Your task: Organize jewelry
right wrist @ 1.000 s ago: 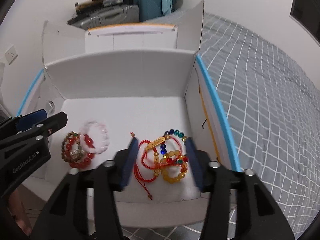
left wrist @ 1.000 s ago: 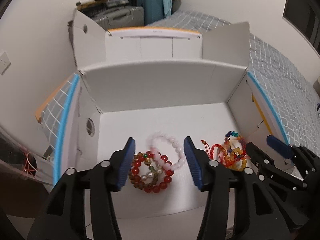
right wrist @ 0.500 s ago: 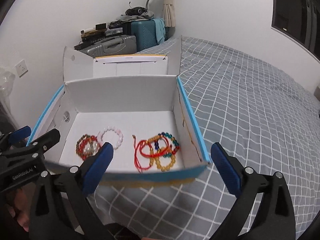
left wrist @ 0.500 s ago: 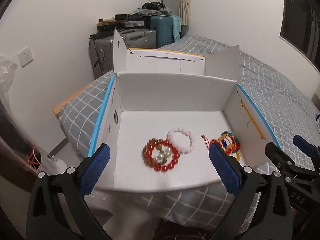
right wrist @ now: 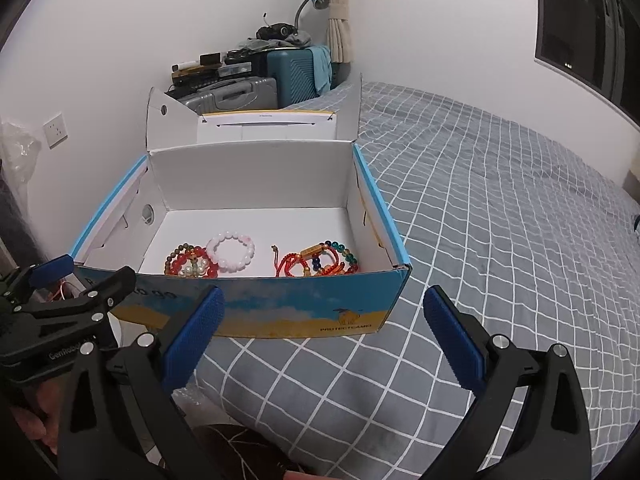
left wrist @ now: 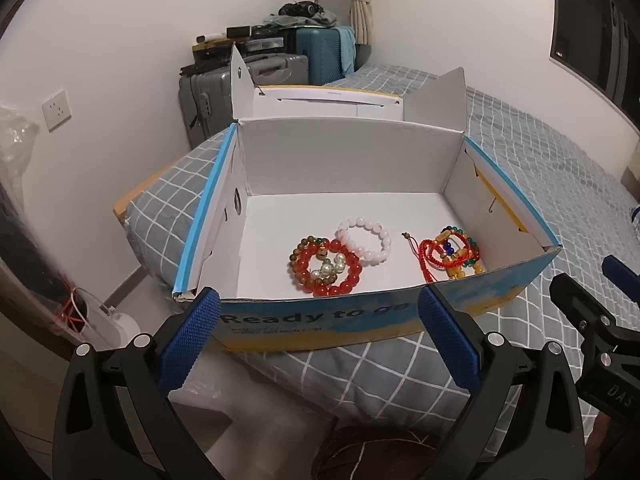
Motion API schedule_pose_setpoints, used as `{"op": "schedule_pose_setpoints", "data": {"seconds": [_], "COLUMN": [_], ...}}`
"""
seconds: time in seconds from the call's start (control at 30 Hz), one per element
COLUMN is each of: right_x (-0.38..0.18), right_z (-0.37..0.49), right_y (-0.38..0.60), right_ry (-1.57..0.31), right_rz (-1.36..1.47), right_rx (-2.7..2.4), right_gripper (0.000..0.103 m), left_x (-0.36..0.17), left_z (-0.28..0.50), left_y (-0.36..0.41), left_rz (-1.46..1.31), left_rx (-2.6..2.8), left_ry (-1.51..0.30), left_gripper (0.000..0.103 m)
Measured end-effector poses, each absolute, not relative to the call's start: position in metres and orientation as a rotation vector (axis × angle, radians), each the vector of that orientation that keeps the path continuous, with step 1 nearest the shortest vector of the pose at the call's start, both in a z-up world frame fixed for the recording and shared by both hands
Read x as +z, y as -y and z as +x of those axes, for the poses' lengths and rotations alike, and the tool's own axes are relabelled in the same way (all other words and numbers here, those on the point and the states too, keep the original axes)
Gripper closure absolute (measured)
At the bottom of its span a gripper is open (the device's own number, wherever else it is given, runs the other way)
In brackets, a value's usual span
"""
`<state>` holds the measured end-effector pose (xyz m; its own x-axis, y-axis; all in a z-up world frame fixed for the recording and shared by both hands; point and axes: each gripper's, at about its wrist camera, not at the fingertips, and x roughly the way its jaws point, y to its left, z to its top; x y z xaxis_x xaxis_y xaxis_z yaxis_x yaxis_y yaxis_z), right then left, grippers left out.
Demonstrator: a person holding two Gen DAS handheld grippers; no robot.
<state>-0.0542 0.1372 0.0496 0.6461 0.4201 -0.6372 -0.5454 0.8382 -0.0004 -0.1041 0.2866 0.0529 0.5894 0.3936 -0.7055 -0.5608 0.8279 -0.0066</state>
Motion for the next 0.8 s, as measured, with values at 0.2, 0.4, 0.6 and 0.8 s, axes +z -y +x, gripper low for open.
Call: {"op": "schedule_pose_setpoints", "data": {"seconds": [0.2, 0.4, 0.6, 0.8], "right_x": [0.0479, 0.047, 0.0465, 0.0438], "right_z": [-0.0558, -0.0555, -0.0532, -0.0511], "right_y": [-0.1379, -0.1384, -0.1384, -0.1393], "right_ry": [-0.674, -0.678, -0.682, -0.688], "right_rz": [-0.203, -0.206, -0.206, -0.207], "right_rx": [0.554, 0.552, 0.55, 0.549], "right_gripper": [0.008, 0.008, 0.008, 0.008], "left_x": [0.0536, 0.0526, 0.0523, 0.0513], "left_z": [-0.1048, -0.1024, -0.1013, -0.1001], "left_y": [-0.2847, -0.2833, -0.2864, -0.2879], "left_rz": [-0.231, -0.214, -0.217, -0.211], "left_rx": [0.563, 0.559, 0.577, 0.585], "left_ry": [-0.763, -0.779, -0.777, -0.778], "left_gripper": [0.006, 0.006, 0.006, 0.006]}}
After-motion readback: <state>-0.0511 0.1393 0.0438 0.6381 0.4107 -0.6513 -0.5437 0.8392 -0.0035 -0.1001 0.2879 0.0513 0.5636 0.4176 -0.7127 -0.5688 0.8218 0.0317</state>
